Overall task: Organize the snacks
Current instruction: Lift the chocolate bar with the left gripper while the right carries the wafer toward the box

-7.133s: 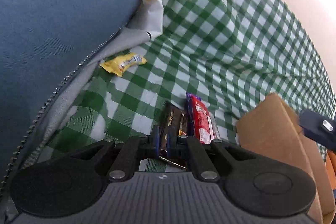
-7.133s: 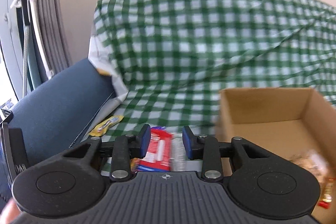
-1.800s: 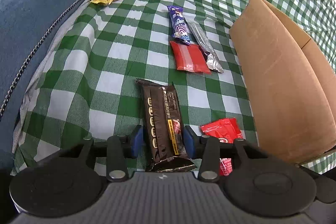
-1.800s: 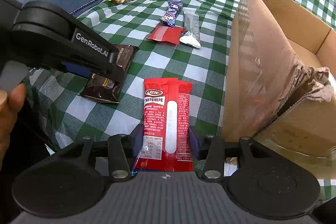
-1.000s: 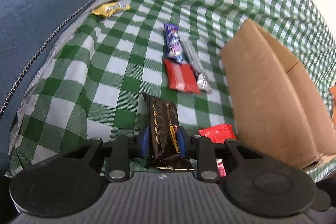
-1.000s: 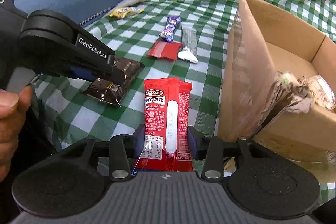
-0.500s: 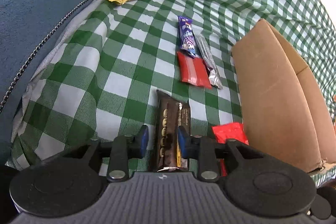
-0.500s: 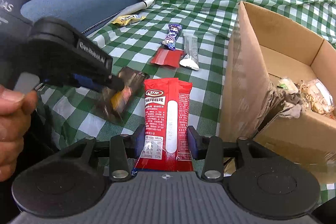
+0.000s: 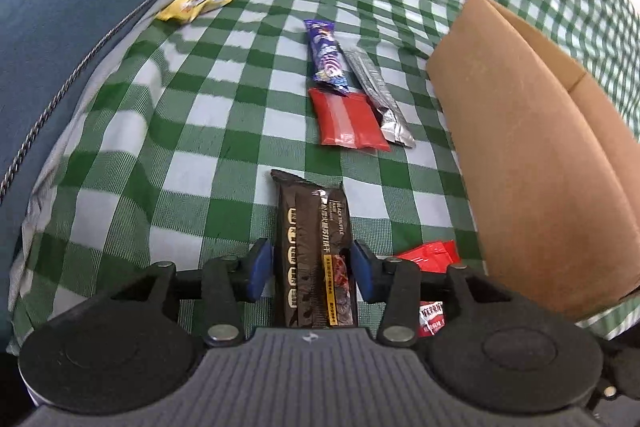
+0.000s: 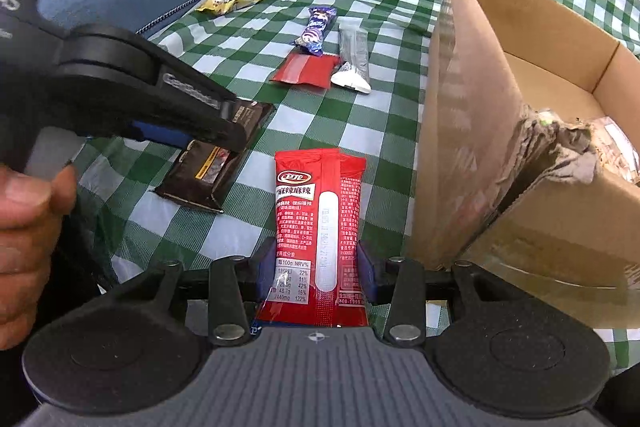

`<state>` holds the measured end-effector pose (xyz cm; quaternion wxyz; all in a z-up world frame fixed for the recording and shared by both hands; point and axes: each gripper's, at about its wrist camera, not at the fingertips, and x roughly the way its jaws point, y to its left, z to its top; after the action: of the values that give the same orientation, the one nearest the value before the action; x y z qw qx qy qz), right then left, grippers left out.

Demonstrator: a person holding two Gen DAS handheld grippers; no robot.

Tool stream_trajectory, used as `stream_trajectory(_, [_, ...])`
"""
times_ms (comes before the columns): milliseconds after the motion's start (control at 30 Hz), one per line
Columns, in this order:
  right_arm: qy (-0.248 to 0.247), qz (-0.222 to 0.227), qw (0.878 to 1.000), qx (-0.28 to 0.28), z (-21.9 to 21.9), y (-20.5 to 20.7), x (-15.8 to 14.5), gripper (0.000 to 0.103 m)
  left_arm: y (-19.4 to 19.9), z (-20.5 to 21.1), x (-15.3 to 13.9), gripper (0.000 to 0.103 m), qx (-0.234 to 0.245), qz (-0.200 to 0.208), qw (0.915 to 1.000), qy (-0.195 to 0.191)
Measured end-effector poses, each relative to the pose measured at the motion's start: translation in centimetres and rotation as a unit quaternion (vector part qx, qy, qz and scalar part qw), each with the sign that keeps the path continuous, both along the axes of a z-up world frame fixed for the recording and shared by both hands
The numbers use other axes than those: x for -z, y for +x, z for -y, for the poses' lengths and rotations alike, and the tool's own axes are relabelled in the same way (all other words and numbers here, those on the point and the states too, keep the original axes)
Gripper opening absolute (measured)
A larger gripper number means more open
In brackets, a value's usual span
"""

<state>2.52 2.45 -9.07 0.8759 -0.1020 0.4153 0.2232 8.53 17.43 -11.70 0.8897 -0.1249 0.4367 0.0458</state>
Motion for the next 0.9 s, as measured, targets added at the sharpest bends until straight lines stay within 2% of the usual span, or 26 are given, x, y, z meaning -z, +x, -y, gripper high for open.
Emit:
stream_trajectory(100, [-0.004,-0.003,1.0,-0.003,-0.1,0.0,0.2,0.044,0.1,1.2,0.1,0.059,0.024,0.001,0.9991,0.036])
stream_trajectory(200, [-0.006,-0.004,1.0,-0.002,-0.2,0.0,0.3,0.044,0.1,2.0,0.4,0.06,0.035,-0.001,0.9975,0.062])
stream_trajectory(267, [-0.008,-0.006,1.0,-0.001,-0.1,0.0,0.3,0.044,0.1,2.0,0.4,0.051,0.034,0.001,0.9971,0.068])
stream_trajectory(300, [-0.01,-0.006,1.0,-0.001,0.0,0.0,0.4,0.044,0.1,2.0,0.4,0.043,0.032,0.002,0.9971,0.069])
stream_trajectory(567, [-0.002,0.013,1.0,-0.002,0.3,-0.4,-0.1,0.044,-1.0,-0.4,-1.5,0.042,-0.002,0.048,0.9987,-0.015])
stream_trajectory(700, [0.012,0.032,0.999,-0.008,0.3,-0.8,-1.0,0.044,-2.1,-1.5,-2.8,0.042,-0.011,0.083,0.9952,-0.05])
stream_trajectory(900, [0.032,0.06,0.998,-0.014,0.1,-1.4,-2.7,0.044,-3.5,-2.1,-4.7,0.042,-0.014,0.138,0.9875,-0.075])
